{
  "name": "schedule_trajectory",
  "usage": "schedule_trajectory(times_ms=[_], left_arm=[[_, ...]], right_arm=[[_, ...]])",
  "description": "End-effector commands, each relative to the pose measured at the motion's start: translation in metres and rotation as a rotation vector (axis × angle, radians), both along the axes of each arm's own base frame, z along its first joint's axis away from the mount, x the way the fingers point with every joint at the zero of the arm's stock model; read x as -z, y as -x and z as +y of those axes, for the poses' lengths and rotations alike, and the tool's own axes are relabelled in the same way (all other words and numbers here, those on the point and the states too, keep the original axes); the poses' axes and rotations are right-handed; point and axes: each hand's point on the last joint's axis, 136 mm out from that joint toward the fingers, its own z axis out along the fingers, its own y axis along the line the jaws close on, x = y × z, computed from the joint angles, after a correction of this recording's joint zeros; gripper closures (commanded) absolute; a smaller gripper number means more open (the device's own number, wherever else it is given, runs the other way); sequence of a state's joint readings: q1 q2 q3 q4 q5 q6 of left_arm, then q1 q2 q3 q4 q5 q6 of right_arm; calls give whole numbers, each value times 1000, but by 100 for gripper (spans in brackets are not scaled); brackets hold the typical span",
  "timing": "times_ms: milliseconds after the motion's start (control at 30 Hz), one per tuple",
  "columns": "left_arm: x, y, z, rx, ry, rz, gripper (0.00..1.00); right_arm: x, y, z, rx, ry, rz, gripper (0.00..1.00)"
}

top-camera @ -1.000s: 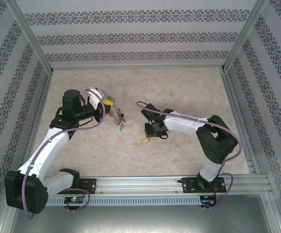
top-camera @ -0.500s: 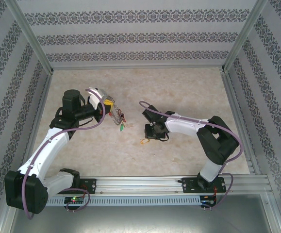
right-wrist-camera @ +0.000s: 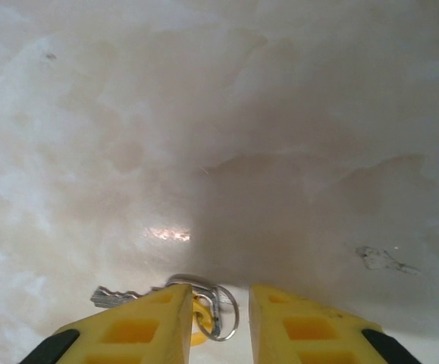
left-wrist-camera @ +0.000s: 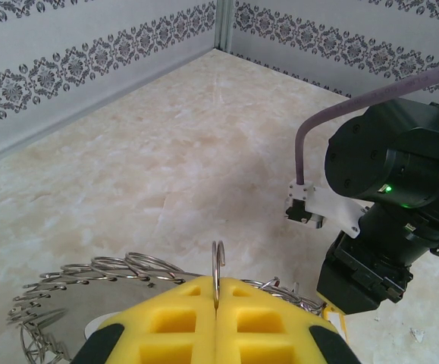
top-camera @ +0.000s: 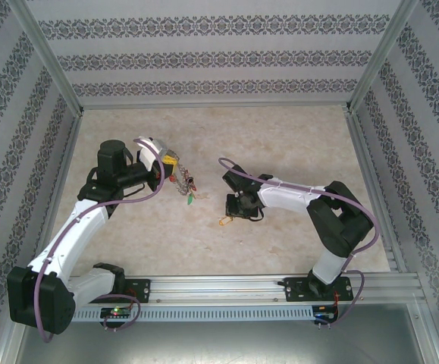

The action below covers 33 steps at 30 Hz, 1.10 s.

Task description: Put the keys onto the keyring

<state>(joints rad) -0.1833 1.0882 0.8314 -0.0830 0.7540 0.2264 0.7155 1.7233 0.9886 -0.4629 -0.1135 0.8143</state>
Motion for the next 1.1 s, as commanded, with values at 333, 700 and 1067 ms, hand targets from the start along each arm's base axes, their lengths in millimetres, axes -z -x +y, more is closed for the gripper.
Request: schedule_trajectory(times_ms=[333,700,1067], left_arm=[[-18,4,-5,12,27,-49,100],[-18,4,-6,16,24,-49,100],[-20,3,-6,7,31,-57,100]], right_arm=[[11,6,1,15,-9,36,74],[3,0,6,12,-30,5,80],[-2,-3,8,3,-41,-7,82]])
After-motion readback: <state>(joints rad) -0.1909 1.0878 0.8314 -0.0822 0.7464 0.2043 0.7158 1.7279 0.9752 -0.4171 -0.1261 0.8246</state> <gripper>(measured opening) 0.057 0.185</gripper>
